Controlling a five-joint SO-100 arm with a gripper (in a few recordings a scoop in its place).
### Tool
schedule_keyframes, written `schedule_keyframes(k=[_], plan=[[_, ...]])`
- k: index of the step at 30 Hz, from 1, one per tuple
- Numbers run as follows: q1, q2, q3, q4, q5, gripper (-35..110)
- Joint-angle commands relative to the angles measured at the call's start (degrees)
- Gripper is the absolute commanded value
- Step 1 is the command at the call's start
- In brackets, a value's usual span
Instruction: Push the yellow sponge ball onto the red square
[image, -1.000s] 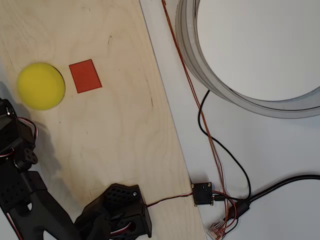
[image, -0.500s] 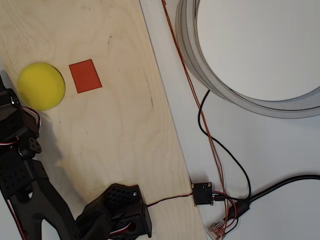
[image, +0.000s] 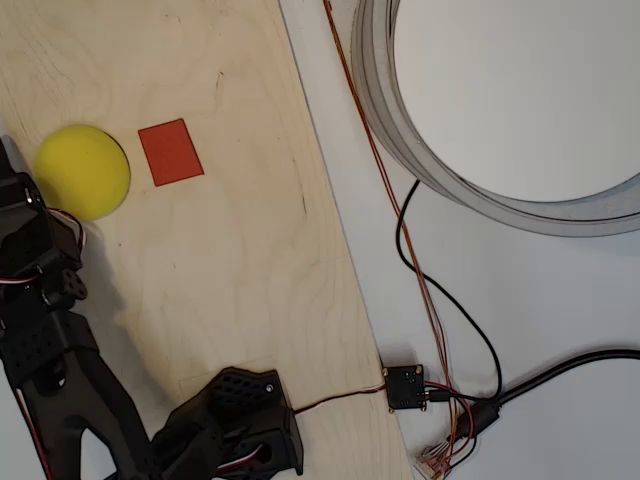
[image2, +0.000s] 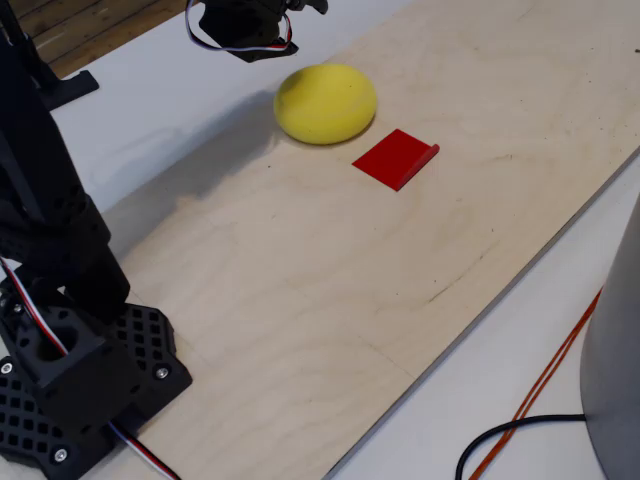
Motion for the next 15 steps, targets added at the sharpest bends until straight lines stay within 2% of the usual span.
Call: schedule_keyframes(k=[1,15], plan=[[0.79,1.23,0.53,-0.26,0.09,20],[1.23,-1.49,0.62,-2.29,-1.23,20]])
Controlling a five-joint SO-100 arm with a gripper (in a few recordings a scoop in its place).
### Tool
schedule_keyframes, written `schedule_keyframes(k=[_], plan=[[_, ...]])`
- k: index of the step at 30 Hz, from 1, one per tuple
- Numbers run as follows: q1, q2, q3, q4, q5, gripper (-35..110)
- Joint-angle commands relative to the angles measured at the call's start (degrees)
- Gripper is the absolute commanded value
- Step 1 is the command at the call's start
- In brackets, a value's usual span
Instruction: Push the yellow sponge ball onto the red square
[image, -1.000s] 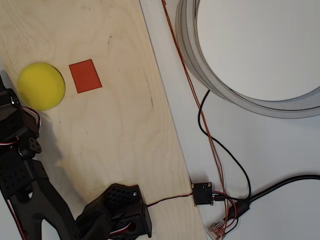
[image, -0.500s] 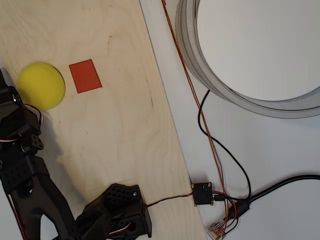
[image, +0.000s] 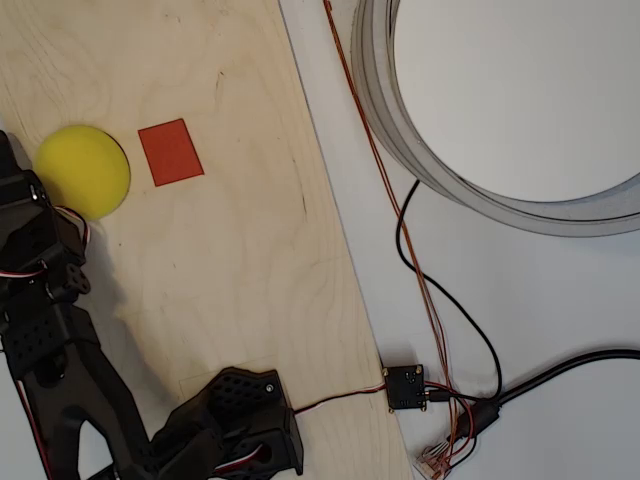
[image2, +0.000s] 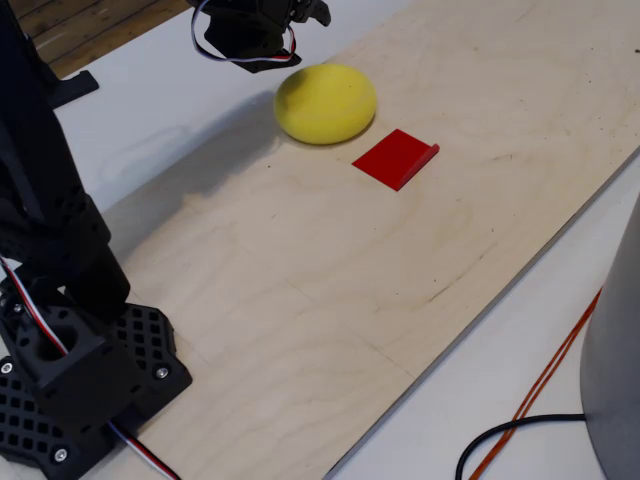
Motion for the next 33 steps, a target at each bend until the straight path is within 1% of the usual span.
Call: schedule_keyframes(k=[1,33], plan=[[1.14,0.09,0.79,-0.44,0.00,20],[8.44,-3.16,2.64,-6.68,-9.40,19]])
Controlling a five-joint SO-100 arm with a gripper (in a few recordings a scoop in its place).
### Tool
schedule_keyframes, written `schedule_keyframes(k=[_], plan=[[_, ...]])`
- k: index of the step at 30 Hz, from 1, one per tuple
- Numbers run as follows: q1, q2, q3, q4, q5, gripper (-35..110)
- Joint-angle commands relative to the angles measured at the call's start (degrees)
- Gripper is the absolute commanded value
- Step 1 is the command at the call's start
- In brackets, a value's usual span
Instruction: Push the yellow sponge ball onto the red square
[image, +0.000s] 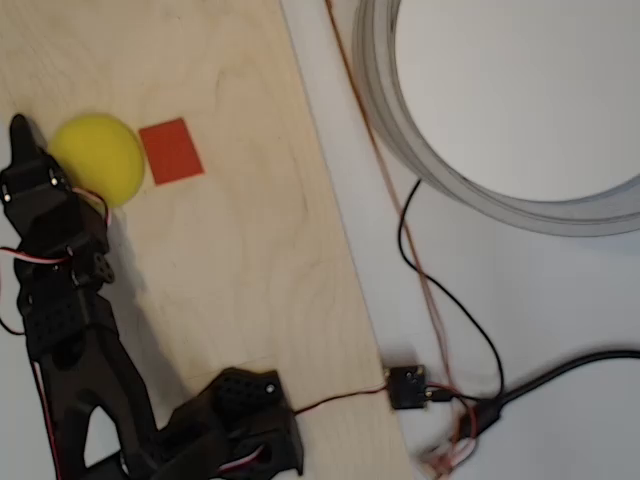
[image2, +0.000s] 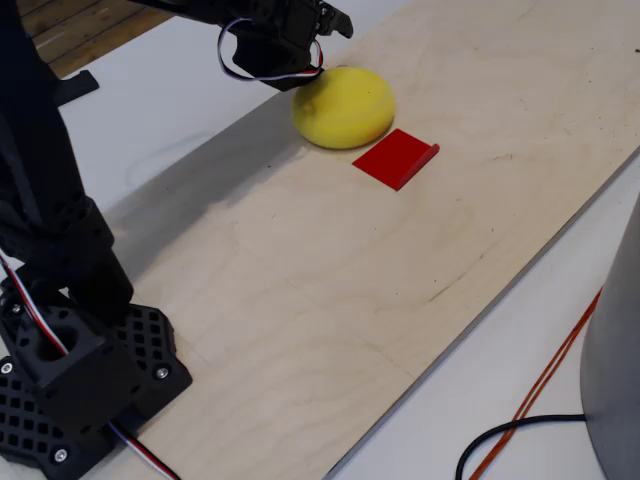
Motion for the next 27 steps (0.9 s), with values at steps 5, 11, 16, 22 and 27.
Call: schedule_keyframes(k=[5,11,16,22,27], plan=[[3.96,0.44,0.79,-1.05,-1.23,19],[5.45,0.26,0.79,-1.32,-2.64,18],[5.98,0.26,0.97,-1.41,-2.02,18],[6.86,0.62,1.32,-1.41,-1.85,18],[8.09,1.23,2.11,-1.41,-2.02,18]])
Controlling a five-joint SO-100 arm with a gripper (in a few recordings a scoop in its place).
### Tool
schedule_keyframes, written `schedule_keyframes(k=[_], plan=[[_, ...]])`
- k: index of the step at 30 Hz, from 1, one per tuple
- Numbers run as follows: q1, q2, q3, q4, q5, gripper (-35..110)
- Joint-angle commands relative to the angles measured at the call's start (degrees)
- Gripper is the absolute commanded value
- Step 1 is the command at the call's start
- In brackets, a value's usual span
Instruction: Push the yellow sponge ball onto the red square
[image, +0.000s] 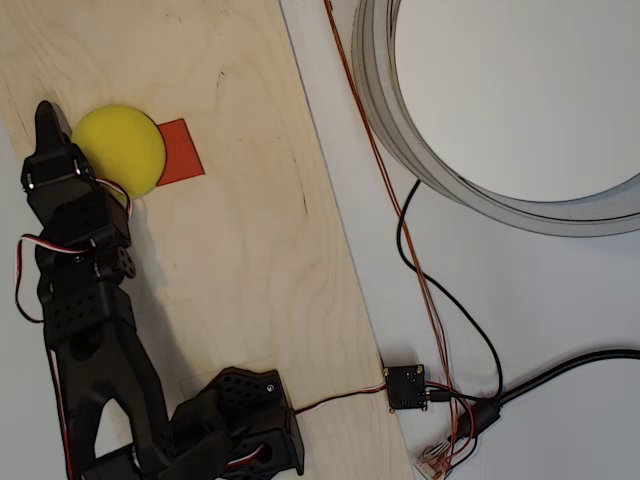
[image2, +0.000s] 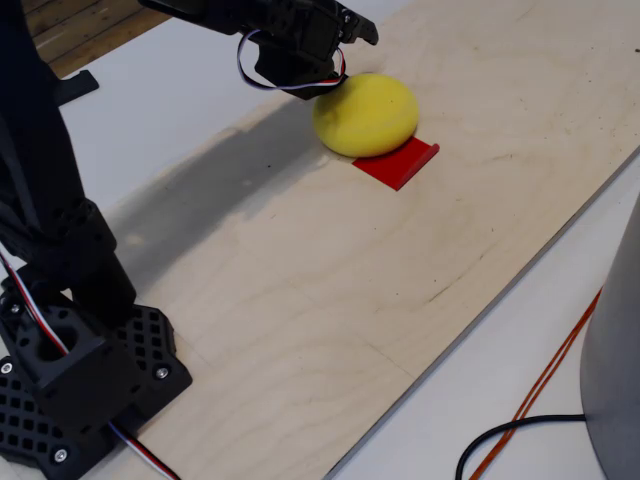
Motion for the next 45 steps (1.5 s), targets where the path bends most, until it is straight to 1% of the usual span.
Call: schedule_keyframes(k=[1,18,34,45], plan=[[3.43,2.20,1.49,0.44,0.62,18],[6.42,4.13,2.90,0.35,-2.29,18],[8.17,4.57,2.90,0.35,-2.99,18],[9.14,3.96,3.52,-2.11,-3.96,18]])
